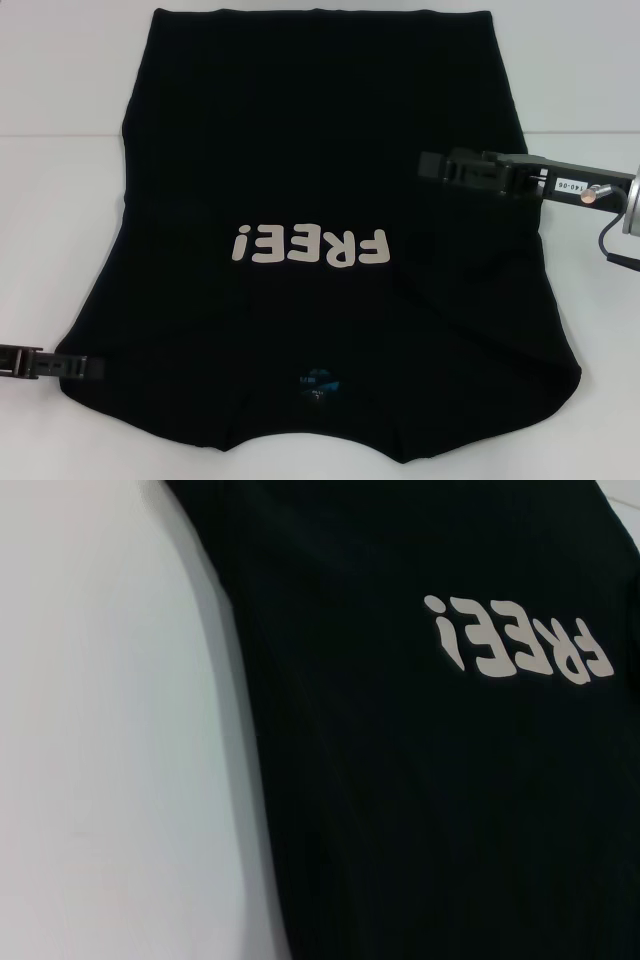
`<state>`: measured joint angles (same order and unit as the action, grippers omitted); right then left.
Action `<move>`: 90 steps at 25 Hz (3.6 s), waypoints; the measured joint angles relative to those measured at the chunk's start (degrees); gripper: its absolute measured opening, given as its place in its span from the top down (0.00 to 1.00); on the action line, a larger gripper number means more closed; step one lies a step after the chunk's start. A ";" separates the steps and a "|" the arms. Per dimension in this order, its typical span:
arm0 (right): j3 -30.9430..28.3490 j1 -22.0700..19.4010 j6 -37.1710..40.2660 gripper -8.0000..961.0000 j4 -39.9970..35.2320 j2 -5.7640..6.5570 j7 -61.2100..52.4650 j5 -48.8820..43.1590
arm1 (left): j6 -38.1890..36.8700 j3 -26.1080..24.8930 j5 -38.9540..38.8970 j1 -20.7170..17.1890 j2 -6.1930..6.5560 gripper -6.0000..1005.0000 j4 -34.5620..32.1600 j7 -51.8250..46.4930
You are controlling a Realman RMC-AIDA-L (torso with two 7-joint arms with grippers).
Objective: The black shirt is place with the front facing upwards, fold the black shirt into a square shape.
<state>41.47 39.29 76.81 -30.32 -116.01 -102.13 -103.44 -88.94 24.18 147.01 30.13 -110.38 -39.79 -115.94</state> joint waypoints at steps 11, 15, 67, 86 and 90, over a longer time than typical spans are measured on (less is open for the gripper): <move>-0.65 -0.01 0.09 0.01 0.00 0.00 0.00 -0.01 | -0.01 0.16 0.40 0.02 0.52 0.09 -0.22 0.00; -0.78 0.00 0.10 0.01 0.00 0.00 0.00 -0.01 | -0.36 0.83 0.87 0.02 0.54 0.09 -0.22 -0.04; -1.18 -0.51 1.15 0.02 -0.29 0.42 -1.96 0.29 | 3.31 4.63 2.69 1.84 -0.56 0.97 -3.57 -3.14; -1.32 -9.93 11.81 0.03 0.04 10.65 -31.28 -17.71 | 1.81 1.51 -1.40 0.81 -0.80 0.98 -3.15 -1.18; -1.22 -9.49 10.29 0.04 0.52 9.33 -31.67 -22.62 | 1.83 1.61 -1.45 1.09 -0.80 0.98 -3.10 -1.06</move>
<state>40.25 29.79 87.10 -29.80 -106.69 -133.80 -126.06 -87.11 25.78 145.57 31.21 -111.18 -42.89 -117.00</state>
